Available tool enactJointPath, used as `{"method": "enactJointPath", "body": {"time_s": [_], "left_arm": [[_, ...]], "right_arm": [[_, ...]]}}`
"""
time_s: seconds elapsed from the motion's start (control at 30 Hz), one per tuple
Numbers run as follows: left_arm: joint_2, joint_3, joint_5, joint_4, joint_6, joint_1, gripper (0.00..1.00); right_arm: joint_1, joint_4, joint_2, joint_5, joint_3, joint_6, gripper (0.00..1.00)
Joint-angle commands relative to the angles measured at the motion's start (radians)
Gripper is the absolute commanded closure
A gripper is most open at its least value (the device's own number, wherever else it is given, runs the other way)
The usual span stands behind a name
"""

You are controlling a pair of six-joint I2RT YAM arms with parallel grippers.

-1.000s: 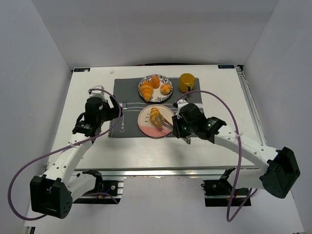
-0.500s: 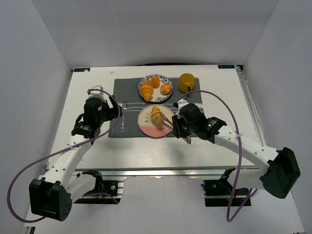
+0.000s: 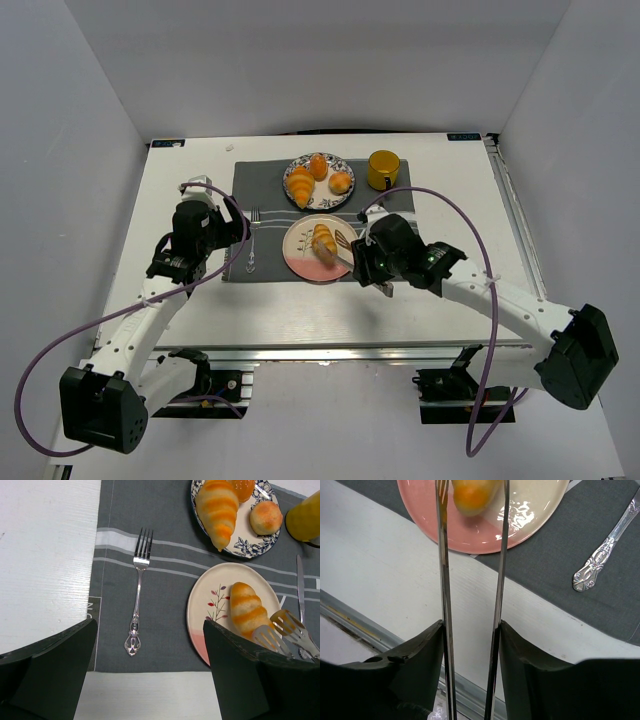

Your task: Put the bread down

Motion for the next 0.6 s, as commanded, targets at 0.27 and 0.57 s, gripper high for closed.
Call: {"method": "enactJointPath", "body": {"time_s": [0.27,0.57], "left_arm": [[-0.027,-0.004,0.002,-0.008,-0.008,0.002,0.02],[-0.03,-0.005,0.002,-0.009,-0.005,0.002,0.02]], "right_arm": [[0.01,0.022,-0.054,0.009,0.001,0.015,0.47],[0.009,-0.055,-0.14,0.261,0.068,0.061,0.48]]}}
